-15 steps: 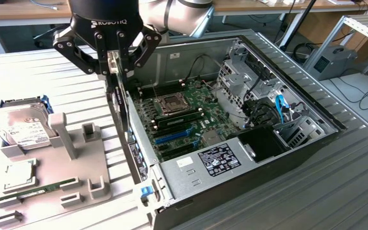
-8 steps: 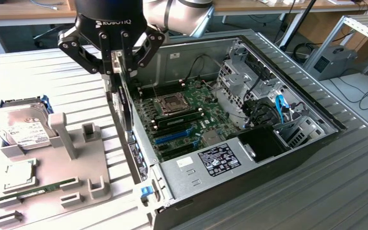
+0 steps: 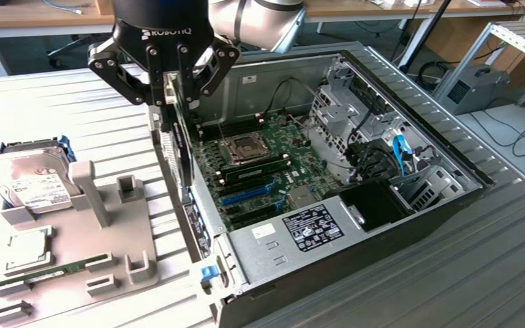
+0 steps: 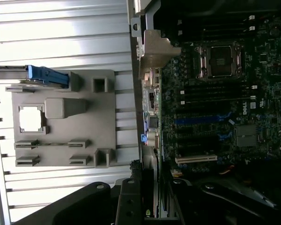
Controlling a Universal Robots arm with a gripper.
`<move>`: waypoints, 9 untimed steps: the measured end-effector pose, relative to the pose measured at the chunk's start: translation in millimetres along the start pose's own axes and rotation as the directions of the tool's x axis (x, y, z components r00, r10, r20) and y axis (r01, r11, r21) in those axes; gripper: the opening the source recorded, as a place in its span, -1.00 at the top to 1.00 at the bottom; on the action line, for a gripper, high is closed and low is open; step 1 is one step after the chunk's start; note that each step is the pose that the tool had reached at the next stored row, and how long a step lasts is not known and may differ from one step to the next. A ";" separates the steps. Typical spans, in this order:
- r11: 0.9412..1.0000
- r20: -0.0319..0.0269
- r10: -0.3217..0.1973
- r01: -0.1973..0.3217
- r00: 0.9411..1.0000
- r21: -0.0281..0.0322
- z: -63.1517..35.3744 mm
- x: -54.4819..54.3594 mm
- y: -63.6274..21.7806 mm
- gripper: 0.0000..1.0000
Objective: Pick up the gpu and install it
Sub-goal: 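Pick up the gpu and move the gpu toward the slot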
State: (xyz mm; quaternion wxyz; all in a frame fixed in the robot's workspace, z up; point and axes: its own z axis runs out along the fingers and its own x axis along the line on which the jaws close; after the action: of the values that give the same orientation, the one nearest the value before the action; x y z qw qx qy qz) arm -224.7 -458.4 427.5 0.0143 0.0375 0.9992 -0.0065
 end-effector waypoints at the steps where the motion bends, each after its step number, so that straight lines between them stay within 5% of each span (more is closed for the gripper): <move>1: 1.000 0.000 0.000 0.000 1.000 0.000 0.1 -0.5 0.0 0.47; 9: 1.000 0.000 0.000 0.000 1.000 0.001 0.7 -4.4 0.3 0.47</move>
State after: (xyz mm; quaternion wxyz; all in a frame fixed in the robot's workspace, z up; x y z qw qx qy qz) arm -220.3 -458.4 427.0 0.0144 0.0375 0.9992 -0.0069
